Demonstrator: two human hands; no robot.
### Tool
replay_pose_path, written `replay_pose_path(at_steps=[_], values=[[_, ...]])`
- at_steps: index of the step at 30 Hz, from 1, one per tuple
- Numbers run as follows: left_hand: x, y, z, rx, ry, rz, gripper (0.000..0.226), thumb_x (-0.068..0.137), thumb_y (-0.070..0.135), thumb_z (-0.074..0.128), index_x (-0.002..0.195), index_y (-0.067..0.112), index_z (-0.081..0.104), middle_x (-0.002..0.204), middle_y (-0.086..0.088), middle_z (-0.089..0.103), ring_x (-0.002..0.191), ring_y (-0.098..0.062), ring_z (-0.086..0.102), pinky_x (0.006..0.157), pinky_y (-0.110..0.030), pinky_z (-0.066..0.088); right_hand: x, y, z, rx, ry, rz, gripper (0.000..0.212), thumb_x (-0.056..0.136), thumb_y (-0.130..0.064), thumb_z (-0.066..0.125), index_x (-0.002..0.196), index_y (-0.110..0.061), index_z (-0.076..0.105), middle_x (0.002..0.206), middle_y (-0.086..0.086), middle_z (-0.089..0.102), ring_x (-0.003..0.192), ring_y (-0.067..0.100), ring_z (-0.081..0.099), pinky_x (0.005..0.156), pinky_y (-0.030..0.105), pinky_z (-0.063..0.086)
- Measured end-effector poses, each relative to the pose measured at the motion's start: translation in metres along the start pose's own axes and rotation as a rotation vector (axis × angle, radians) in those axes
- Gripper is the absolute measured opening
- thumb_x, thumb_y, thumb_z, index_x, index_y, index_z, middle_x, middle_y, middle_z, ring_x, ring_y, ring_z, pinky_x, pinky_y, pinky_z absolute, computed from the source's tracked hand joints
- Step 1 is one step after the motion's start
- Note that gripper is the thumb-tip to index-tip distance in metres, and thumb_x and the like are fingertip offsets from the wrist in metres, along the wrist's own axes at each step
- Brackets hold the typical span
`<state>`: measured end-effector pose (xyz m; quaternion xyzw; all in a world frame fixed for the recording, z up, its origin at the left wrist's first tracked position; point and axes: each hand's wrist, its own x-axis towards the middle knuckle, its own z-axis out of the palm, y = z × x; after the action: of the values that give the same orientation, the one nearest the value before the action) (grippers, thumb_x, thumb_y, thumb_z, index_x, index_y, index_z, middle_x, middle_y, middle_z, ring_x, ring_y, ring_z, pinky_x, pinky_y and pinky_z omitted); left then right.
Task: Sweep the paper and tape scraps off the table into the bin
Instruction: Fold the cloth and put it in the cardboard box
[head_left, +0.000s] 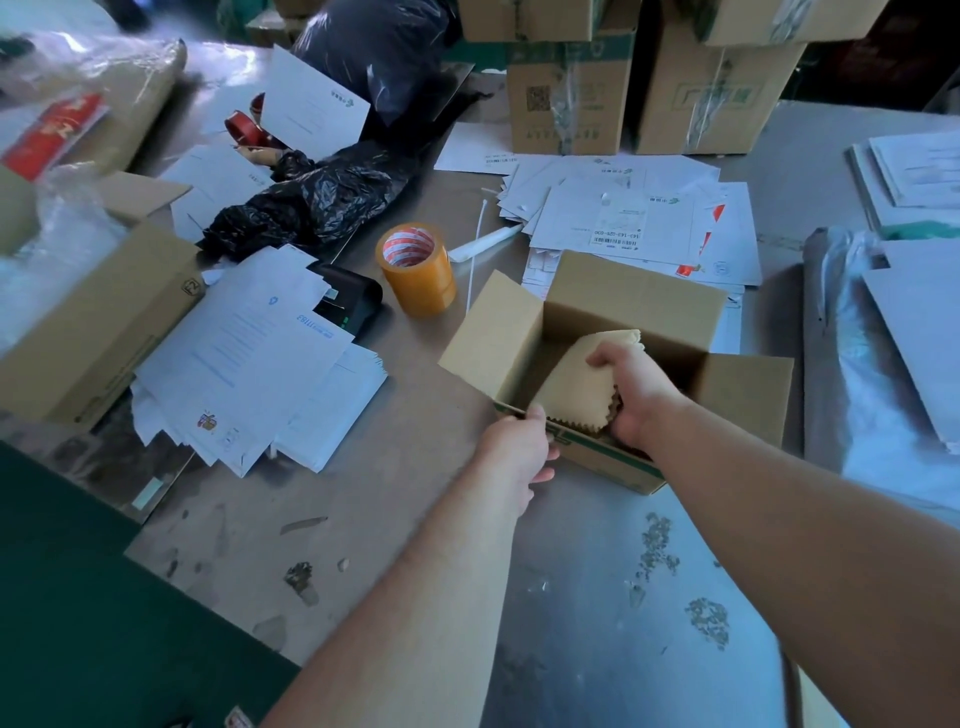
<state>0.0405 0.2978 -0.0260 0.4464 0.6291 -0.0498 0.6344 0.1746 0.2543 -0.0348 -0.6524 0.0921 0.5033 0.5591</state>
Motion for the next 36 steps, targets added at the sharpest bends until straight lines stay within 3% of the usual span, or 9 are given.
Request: replay_pose_path(at_steps=[2,6,14,18,21,24,29,32,36], values=[[0.0,-0.001,0.0,-0.007,-0.01,-0.011,0.04,0.108,0.051,0.04,0.105,0.017,0.061,0.098,0.002,0.071,0.076,-0.016,0.062,0.082,-0.036,0.041,0.001,-0.004,0.002,0.03,-0.047,0.006,0.022,0.087,-0.018,0.056,0.103,-0.005,0.064,0.093,0.02,0.069,0.087,0.037,0.065,0.1,0.058,0.049],[0.002,0.001,-0.003,0.006,-0.011,-0.011,0.042,0.107,0.053,0.041,0.104,0.018,0.063,0.106,0.0,0.073,0.081,-0.016,0.062,0.068,-0.031,0.039,0.008,-0.007,0.01,-0.023,-0.054,0.027,0.04,0.08,-0.022,0.062,0.115,-0.003,0.063,0.098,0.02,0.069,0.089,0.037,0.066,0.099,0.055,0.051],[0.007,-0.002,-0.004,0.008,-0.015,-0.019,0.043,0.105,0.057,0.043,0.098,0.02,0.065,0.103,0.003,0.073,0.084,-0.017,0.065,0.091,-0.042,0.04,0.01,-0.006,0.016,0.13,-0.086,0.027,0.03,0.088,-0.014,0.057,0.115,-0.003,0.061,0.097,0.019,0.069,0.089,0.036,0.067,0.092,0.052,0.055],[0.007,-0.003,-0.005,0.02,-0.031,-0.019,0.042,0.105,0.057,0.043,0.093,0.022,0.064,0.098,0.004,0.071,0.08,-0.017,0.062,0.098,-0.043,0.04,0.026,0.005,0.01,-0.219,0.209,-0.009,0.055,0.078,-0.029,0.076,0.124,-0.006,0.058,0.109,0.013,0.068,0.095,0.032,0.067,0.088,0.045,0.057],[0.005,-0.001,-0.006,0.023,-0.029,-0.02,0.042,0.106,0.056,0.044,0.097,0.02,0.065,0.102,0.003,0.072,0.08,-0.017,0.063,0.079,-0.034,0.041,0.023,0.008,0.004,-0.513,0.415,-0.127,0.062,0.082,-0.034,0.073,0.13,-0.008,0.044,0.122,0.011,0.058,0.107,0.033,0.06,0.093,0.048,0.055],[0.003,0.001,-0.007,0.028,-0.026,-0.022,0.042,0.106,0.055,0.044,0.103,0.019,0.065,0.105,0.002,0.073,0.08,-0.017,0.063,0.062,-0.031,0.037,0.017,0.015,0.002,-1.043,0.499,-0.378,0.052,0.083,-0.039,0.067,0.124,-0.014,0.047,0.13,0.011,0.048,0.123,0.035,0.047,0.099,0.047,0.046],[0.003,0.003,-0.007,0.031,-0.007,-0.002,0.036,0.108,0.048,0.044,0.11,0.018,0.064,0.106,0.003,0.071,0.074,-0.011,0.061,0.053,-0.025,0.042,0.017,0.011,0.014,-1.505,0.321,-0.838,0.047,0.086,-0.042,0.069,0.127,-0.023,0.056,0.128,0.003,0.052,0.121,0.029,0.047,0.096,0.043,0.044],[0.005,0.003,-0.007,0.037,0.001,0.011,0.038,0.108,0.047,0.044,0.113,0.017,0.066,0.114,-0.001,0.074,0.072,-0.009,0.06,0.035,-0.018,0.045,0.027,0.008,0.026,-1.681,0.064,-0.696,0.054,0.087,-0.046,0.07,0.137,-0.031,0.058,0.143,-0.001,0.047,0.134,0.026,0.04,0.105,0.043,0.041],[0.007,0.002,-0.006,0.052,-0.036,-0.03,0.042,0.106,0.056,0.041,0.097,0.022,0.064,0.1,0.004,0.072,0.073,-0.014,0.061,0.07,-0.03,0.041,0.039,0.009,0.032,-1.645,0.025,-0.455,0.061,0.087,-0.043,0.07,0.143,-0.036,0.049,0.148,0.002,0.038,0.137,0.031,0.034,0.108,0.046,0.042]])
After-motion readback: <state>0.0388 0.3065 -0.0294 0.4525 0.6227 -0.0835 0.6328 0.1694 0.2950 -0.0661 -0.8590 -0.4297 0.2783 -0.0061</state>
